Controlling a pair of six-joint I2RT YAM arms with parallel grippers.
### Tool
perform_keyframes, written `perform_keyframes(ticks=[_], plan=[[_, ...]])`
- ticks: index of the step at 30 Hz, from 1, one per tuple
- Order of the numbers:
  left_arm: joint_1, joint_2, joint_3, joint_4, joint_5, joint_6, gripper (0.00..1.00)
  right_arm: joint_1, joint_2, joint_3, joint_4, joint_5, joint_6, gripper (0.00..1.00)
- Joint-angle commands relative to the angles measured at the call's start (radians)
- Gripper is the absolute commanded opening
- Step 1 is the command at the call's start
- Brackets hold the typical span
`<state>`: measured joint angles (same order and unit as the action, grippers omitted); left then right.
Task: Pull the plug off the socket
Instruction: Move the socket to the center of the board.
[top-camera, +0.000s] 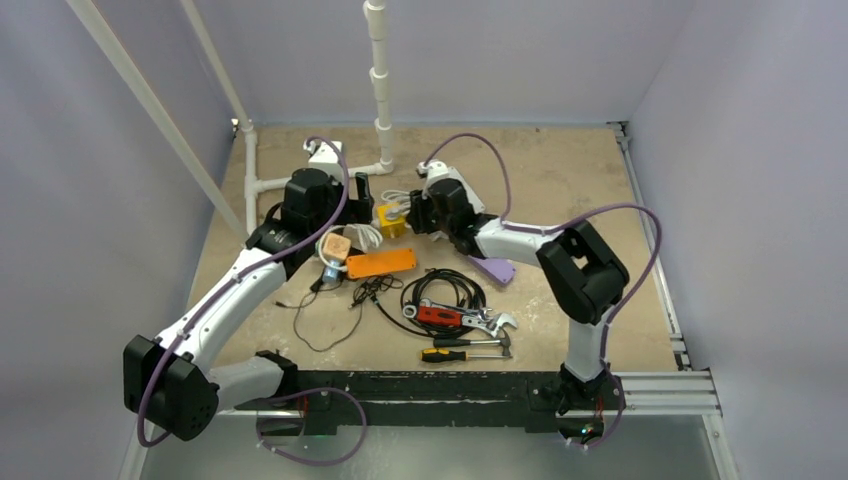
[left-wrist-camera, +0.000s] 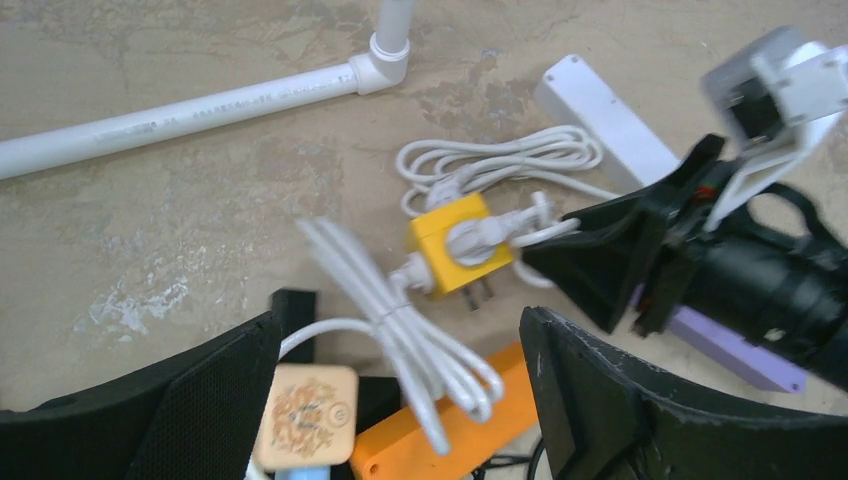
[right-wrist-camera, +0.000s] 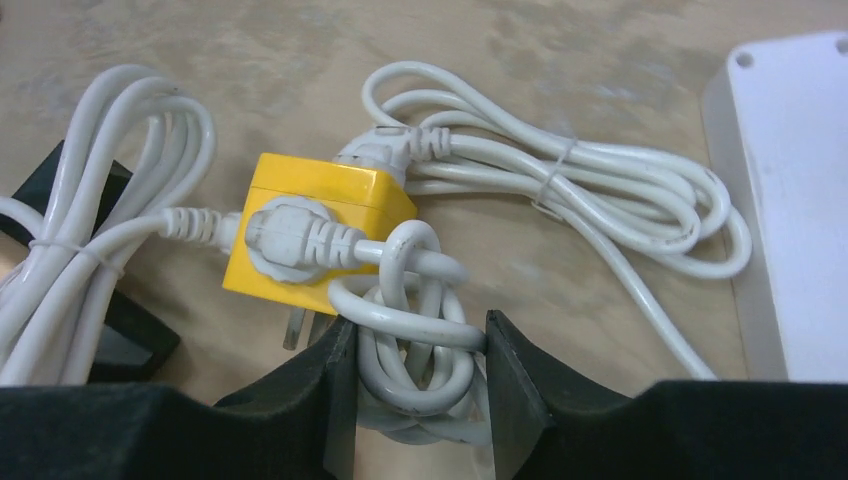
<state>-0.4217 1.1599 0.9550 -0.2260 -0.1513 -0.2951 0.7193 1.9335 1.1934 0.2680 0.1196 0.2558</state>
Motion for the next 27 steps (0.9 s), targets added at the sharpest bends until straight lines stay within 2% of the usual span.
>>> perform_keyframes(ticks=[1,9,13,15,19,21,24,27], plan=[[-0.002,0.017,-0.004,0.033,0.018,-0.001,0.89,-0.134,-0.152,-0.127,0.003,0.054,0.070,0.12],[-0.017,0.049,-0.006,0.041,0.056,-0.013,0.88,-0.256,-0.305,-0.319,0.023,0.056,0.144,0.11],[-0.028,0.059,-0.006,0.040,0.058,-0.014,0.88,-0.291,-0.371,-0.348,0.026,0.029,0.160,0.13],[-0.031,0.057,-0.006,0.043,0.071,-0.016,0.88,-0.291,-0.397,-0.332,0.004,0.013,0.153,0.25],[-0.031,0.068,-0.007,0.047,0.103,-0.025,0.89,-0.291,-0.471,-0.305,-0.037,-0.014,0.136,0.65],[-0.031,0.082,-0.005,0.047,0.131,-0.033,0.89,-0.291,-0.500,-0.290,-0.057,-0.026,0.122,0.80],[-0.031,0.119,0.004,0.042,0.191,-0.047,0.90,-0.289,-0.494,-0.243,-0.084,-0.011,0.069,0.87],[-0.031,0.154,0.006,0.046,0.235,-0.061,0.90,-0.288,-0.454,-0.208,-0.097,-0.021,0.032,0.88]])
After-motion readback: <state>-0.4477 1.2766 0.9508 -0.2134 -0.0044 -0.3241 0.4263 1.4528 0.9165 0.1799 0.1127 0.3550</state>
